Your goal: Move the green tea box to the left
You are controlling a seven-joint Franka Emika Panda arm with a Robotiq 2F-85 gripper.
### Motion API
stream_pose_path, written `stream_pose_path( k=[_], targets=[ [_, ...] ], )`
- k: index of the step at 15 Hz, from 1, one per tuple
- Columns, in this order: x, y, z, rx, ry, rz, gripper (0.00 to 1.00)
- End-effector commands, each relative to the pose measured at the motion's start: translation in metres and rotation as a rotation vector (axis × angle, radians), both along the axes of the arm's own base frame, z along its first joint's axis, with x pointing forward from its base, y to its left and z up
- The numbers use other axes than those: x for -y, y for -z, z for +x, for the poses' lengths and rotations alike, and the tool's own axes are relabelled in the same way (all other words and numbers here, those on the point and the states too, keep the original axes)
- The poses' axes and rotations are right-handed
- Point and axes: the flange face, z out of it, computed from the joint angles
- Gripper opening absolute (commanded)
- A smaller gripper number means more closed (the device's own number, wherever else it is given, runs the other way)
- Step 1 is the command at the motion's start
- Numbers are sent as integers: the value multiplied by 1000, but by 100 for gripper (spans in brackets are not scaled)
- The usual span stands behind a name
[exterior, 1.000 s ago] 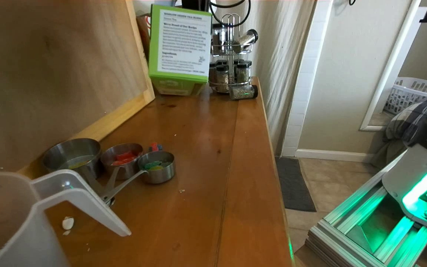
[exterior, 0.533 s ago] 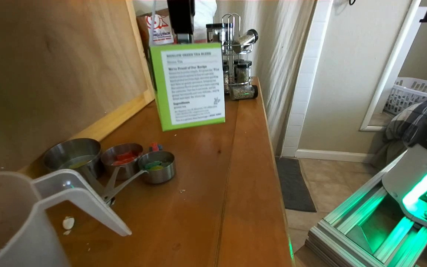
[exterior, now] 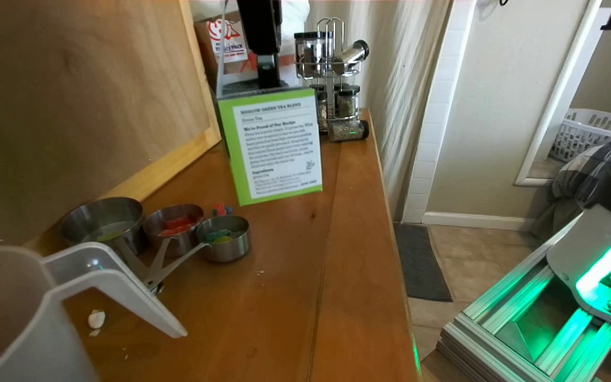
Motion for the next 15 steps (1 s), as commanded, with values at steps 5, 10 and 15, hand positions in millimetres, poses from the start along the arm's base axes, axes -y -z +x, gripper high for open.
stream_pose_path(
  k=[5, 10, 15],
  targets=[
    [32, 53, -60, -75, 281, -27, 1],
    [27, 59, -85, -62, 411, 26, 1],
    [12, 63, -93, -52, 386, -5, 3]
  ],
)
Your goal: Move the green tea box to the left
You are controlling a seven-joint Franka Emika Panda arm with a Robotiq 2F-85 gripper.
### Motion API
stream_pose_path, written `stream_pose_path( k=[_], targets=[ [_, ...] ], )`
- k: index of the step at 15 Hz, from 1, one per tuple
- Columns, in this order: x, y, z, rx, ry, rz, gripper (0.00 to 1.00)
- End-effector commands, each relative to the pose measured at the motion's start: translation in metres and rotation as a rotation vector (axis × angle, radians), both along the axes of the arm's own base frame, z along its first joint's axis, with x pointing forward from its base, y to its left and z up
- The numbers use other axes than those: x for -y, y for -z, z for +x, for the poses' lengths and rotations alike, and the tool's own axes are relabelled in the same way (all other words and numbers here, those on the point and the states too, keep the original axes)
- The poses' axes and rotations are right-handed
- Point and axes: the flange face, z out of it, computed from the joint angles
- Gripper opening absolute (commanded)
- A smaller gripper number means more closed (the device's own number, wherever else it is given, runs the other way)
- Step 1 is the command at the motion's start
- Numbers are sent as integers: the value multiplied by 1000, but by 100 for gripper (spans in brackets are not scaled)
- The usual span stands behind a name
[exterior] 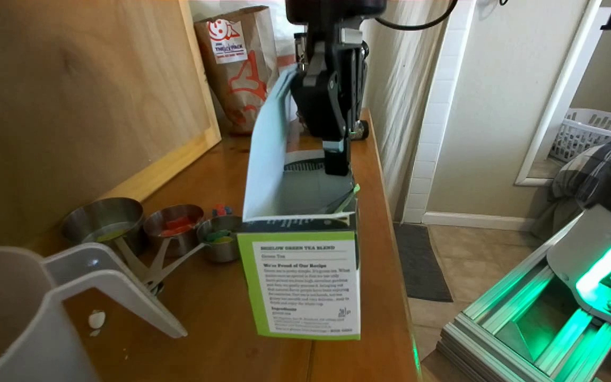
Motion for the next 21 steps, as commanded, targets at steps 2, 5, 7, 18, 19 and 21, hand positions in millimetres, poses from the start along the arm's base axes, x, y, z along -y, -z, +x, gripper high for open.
stream_pose_path(
  k=[2, 5, 7, 18, 19, 21],
  targets=[
    [-5, 0, -7, 7, -11, -2, 3],
    [-12, 1, -12, 22, -2, -21, 1],
    [-18, 3, -18, 27, 3, -33, 1],
    [-50, 5, -38, 32, -43, -31, 42],
    [-50, 5, -37, 29, -40, -31, 50],
    [-46, 2, -36, 39, -25, -27, 62]
  ],
)
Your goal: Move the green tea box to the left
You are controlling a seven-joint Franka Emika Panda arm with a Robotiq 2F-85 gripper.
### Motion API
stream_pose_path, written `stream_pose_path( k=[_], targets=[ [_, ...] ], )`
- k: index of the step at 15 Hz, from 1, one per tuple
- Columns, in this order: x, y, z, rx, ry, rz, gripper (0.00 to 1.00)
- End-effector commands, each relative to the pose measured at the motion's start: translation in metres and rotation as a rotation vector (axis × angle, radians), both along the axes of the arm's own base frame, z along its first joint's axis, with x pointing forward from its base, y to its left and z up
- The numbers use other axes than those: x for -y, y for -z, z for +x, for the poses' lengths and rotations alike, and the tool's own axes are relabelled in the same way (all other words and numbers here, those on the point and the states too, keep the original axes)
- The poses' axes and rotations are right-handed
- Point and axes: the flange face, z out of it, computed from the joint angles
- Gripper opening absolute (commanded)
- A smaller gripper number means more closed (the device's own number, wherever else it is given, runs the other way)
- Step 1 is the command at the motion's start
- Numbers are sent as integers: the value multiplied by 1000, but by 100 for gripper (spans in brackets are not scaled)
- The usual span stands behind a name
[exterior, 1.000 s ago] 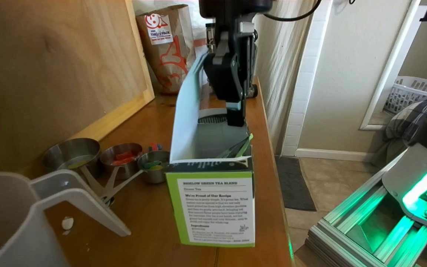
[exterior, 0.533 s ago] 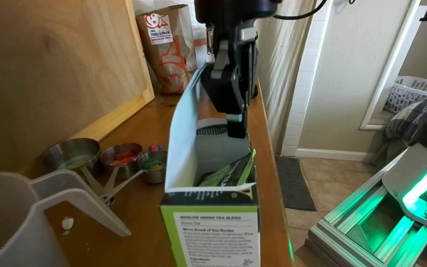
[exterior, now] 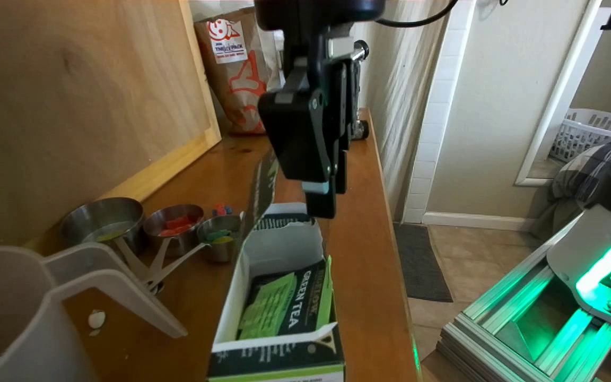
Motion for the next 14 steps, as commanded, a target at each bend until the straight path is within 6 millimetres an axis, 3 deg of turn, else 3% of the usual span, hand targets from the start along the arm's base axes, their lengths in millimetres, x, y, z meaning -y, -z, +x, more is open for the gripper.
stream_pose_path(
  k=[1, 5, 6, 9, 10, 14],
  targets=[
    [1, -6, 3, 24, 34, 10, 70],
    [22, -21, 3, 123, 158, 23, 97],
    [28, -25, 2, 144, 188, 31, 99],
    [49, -33, 2, 224, 277, 50, 100],
    [28, -27, 5, 128, 221, 34, 100],
    [45, -33, 1, 186, 260, 43, 100]
  ],
)
